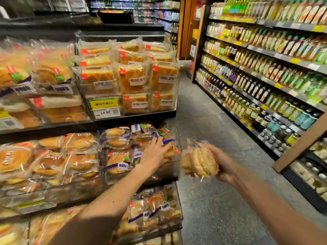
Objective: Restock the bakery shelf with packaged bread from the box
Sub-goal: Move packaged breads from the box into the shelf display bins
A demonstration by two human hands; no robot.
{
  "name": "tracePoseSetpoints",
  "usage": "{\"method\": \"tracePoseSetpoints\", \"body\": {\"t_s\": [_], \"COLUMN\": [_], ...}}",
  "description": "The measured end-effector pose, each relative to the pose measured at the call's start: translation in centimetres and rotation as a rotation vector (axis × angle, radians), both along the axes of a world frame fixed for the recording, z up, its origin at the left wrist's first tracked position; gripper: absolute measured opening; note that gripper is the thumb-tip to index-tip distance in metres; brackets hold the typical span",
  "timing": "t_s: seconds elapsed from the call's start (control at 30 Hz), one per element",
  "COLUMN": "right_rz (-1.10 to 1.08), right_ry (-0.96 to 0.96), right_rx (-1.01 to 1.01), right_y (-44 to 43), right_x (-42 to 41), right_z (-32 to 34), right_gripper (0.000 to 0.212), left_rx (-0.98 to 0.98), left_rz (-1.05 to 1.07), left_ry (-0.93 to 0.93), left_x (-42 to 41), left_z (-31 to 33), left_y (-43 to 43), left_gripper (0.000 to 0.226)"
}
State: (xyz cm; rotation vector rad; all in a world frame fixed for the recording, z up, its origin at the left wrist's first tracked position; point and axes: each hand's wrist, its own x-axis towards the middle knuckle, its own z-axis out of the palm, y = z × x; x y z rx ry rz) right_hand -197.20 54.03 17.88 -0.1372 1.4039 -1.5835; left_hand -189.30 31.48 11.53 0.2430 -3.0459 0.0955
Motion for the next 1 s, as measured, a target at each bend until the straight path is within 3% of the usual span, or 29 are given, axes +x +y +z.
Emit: {"method": "tracePoseSetpoints", "body": {"t_s": [0.07,0.17,0.2,0.23,0.3,0.37,0.43,0.5,0.6,0.63,0.7,0.8,1.0], "right_rz": [0.039,0.069,0.079,0.093,0.119,0.126,0.109,0.129,0.189,0.186,0.17,0.146,0.168], "right_ry": [-0.027,-0.06,-0.065,-0.067,-0.031,0.062,0.173,0.249,0.186,0.12,0.017,-0.001,0.233], "right_rx": [-0.012,-0.016,-0.02,-0.03,-0.043,-0.041,-0.035,-0.046,-0.111,-0.134,-0.166,-0.156,-0.075], "right_y": [0.1,-0.6,-0.9,-1.4,-2.5,-4.0,-5.7,-7.4,-9.0,-9.3,-9.7,-10.3,-11.2], "right_x": [-1.3,-2.5,-2.6,-2.6,-2.3,-2.0,-1.2,-0.2,1.4,1.5,1.5,1.5,1.6], "right_z": [-0.2,0.2,0.4,0.5,1.1,1.3,1.5,1.8,2.4,2.6,2.5,2.2,2.7], "right_gripper": [0.068,0.067,0.066,0.064,0.058,0.054,0.075,0.091,0.066,0.058,0.046,0.043,0.052], "left_rx": [0.039,0.052,0.118,0.246,0.595,0.987,1.196,1.222,1.328,1.372,1.51,1.649,1.624], "left_rz": [0.004,0.01,0.04,0.083,0.193,0.316,0.305,0.253,0.335,0.358,0.443,0.583,0.661], "left_ry": [0.0,-0.099,-0.125,-0.094,0.185,0.436,0.428,0.323,0.383,0.395,0.433,0.593,0.69], "left_x": [-0.8,-0.5,0.0,0.5,1.5,3.2,4.5,5.7,7.5,8.4,10.2,12.9,16.7], "left_z": [-0.3,-0.2,0.0,0.4,1.6,3.8,5.6,6.9,8.1,8.4,8.6,8.8,8.5], "left_y": [0.1,0.1,0.2,0.5,1.4,2.8,3.8,4.3,3.3,2.6,1.2,-1.4,-5.9], "left_gripper": [0.065,0.089,0.084,0.07,0.056,0.075,0.097,0.092,0.038,0.03,0.034,0.034,0.041]}}
